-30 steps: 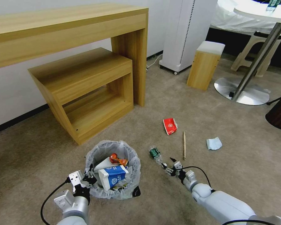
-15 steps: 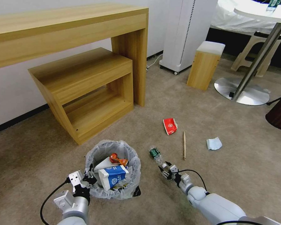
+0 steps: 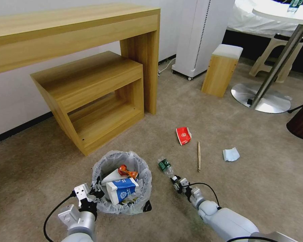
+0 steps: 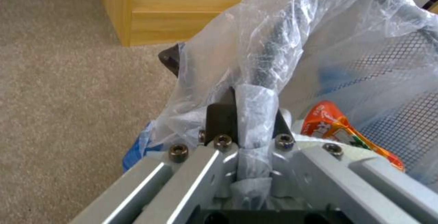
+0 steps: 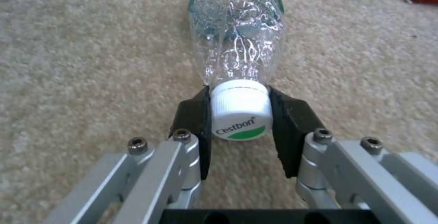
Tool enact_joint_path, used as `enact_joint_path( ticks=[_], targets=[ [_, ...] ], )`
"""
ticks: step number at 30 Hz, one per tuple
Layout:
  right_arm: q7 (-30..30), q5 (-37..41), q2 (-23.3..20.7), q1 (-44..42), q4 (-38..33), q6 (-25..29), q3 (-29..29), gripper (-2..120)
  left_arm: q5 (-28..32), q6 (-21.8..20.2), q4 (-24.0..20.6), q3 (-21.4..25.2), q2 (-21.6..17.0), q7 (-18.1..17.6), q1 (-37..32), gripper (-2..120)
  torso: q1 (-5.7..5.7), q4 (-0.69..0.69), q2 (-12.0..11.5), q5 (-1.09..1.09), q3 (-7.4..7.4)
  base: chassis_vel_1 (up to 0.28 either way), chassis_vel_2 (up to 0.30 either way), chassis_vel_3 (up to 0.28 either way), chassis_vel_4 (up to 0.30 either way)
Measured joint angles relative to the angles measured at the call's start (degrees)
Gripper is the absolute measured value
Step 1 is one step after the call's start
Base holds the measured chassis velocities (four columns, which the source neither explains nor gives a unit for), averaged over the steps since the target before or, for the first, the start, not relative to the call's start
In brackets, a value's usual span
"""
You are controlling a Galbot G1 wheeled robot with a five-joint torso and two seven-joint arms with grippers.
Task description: Pick up the trash bin and place the garbage on the floor into it.
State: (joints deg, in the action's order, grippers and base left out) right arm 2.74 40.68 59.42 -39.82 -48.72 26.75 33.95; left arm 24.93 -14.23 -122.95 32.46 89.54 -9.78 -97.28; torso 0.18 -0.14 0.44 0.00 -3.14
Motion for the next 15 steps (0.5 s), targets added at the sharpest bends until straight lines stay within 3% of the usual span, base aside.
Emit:
enact_joint_path(
  ticks=[5, 15],
  targets=[
    [1.2, -1.6, 3.0, 0.2, 3.8, 1.2, 0.6, 26, -0.1, 0.1, -0.2, 0.0, 0.3, 0.1, 0.1, 1, 0.00, 0.00, 0.0, 0.00, 0.00, 0.000, 0.000, 0.000, 0.000],
    [0.6, -2.8, 4.1, -0.6, 5.2, 0.9, -1.1, 26, -0.4, 0.1, -0.4, 0.0, 0.3, 0.2, -0.4, 1, 0.00, 0.00, 0.0, -0.01, 0.00, 0.000, 0.000, 0.000, 0.000]
  ],
)
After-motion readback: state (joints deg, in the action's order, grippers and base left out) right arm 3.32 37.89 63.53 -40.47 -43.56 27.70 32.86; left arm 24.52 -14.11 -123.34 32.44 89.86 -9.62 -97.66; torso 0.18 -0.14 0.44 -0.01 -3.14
